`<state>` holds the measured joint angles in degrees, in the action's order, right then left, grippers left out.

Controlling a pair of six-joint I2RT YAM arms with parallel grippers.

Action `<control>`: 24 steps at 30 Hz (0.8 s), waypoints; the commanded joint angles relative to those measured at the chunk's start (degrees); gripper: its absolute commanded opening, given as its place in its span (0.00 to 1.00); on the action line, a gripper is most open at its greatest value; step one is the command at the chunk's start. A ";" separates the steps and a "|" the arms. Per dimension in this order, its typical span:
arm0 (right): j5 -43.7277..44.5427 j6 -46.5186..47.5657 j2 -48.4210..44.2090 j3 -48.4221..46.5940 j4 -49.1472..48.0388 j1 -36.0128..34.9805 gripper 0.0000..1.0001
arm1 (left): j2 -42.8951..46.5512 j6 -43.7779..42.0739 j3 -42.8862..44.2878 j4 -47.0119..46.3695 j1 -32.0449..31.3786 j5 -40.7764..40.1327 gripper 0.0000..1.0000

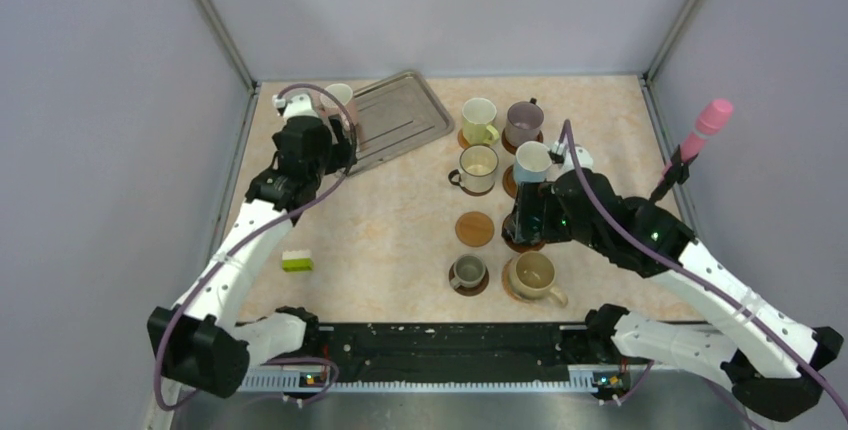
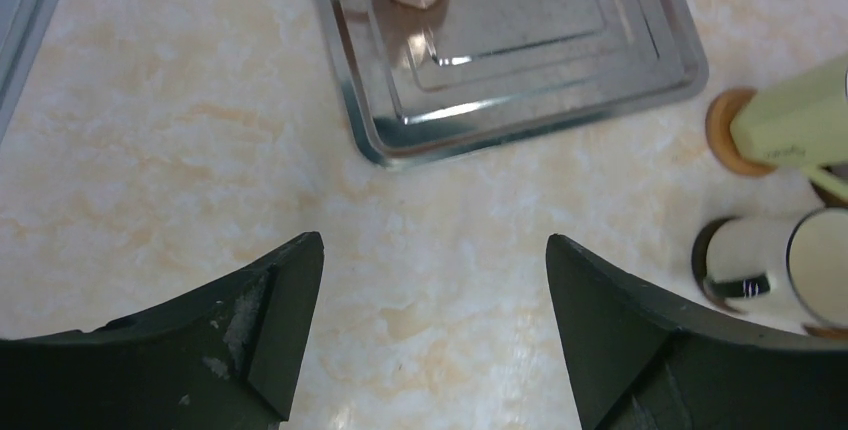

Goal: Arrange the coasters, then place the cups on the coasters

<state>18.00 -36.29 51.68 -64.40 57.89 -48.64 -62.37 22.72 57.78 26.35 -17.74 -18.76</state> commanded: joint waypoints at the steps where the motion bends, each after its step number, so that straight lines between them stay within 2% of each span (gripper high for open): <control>1: -5.58 5.28 -3.65 4.66 -12.35 -0.56 0.99 | -7.92 6.46 7.45 -9.60 4.57 -0.82 0.85; 4: -6.13 5.95 -4.77 5.93 -14.28 -0.49 0.99 | -14.74 10.59 11.97 -11.36 8.97 2.20 0.82; 8: -6.15 7.13 -5.31 6.27 -14.39 -0.49 0.99 | -23.52 15.84 15.37 -17.77 14.89 9.04 0.72; 12: -6.15 7.90 -5.58 6.99 -14.24 -0.50 0.99 | -32.68 17.17 21.01 -21.39 17.35 11.69 0.64; 19: -5.57 7.64 -5.21 7.40 -13.81 -0.49 0.99 | -48.00 19.33 33.78 -19.16 21.53 15.46 0.63; 24: -4.17 7.84 -4.23 7.21 -13.86 -0.41 0.99 | -52.34 20.95 35.21 -20.06 22.39 19.85 0.62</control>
<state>12.38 -29.50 47.05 -56.93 45.80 -48.64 -113.12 41.36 90.48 8.64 3.88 -3.38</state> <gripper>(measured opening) 0.988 0.628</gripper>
